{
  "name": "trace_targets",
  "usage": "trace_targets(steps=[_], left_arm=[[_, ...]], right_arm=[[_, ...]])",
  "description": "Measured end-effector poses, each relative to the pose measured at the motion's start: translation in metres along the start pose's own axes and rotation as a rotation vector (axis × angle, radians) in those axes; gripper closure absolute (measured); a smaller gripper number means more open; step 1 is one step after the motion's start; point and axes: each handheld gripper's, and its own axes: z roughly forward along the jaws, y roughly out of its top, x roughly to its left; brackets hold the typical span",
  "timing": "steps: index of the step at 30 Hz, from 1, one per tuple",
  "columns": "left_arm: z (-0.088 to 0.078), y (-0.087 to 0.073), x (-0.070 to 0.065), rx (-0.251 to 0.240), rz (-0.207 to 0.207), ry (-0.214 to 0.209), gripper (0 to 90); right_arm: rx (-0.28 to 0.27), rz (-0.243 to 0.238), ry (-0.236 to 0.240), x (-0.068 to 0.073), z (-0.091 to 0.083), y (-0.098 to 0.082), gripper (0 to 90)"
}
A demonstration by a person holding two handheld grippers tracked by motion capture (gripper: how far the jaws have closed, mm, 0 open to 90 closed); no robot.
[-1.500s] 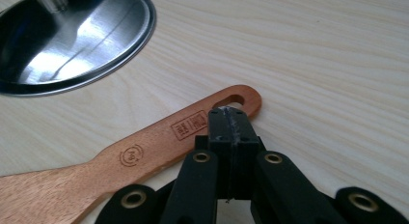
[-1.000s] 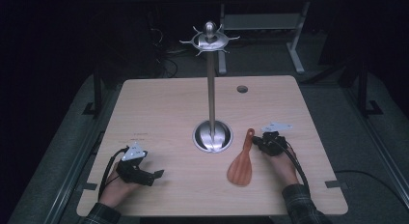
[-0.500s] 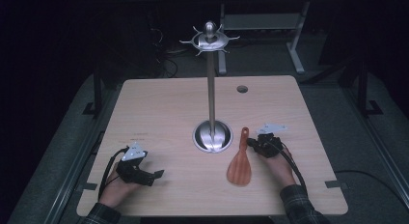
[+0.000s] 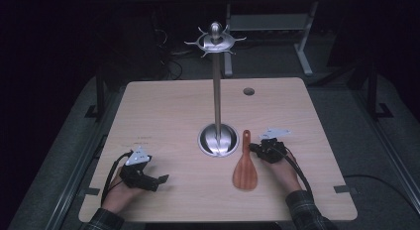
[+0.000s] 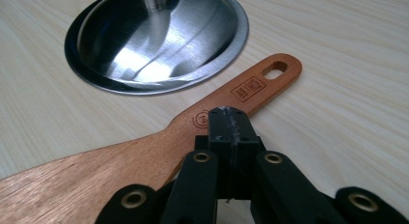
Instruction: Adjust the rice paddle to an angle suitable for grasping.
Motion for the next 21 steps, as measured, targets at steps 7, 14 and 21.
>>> trace_targets(steps=[7,14,21], left_arm=[[0.0,0.0,0.0,0.0,0.001,-0.001,0.0],[0.0,0.0,0.0,0.0,0.0,-0.002,0.0],[0.0,0.0,0.0,0.0,0.001,-0.004,0.0]], right_arm=[[0.0,-0.024,0.019,0.004,0.002,0.001,89.6],[-0.002,-0.02,0.037,0.005,0.001,0.002,89.6],[0.04,0.01,0.07,0.017,-0.013,0.012,89.6]])
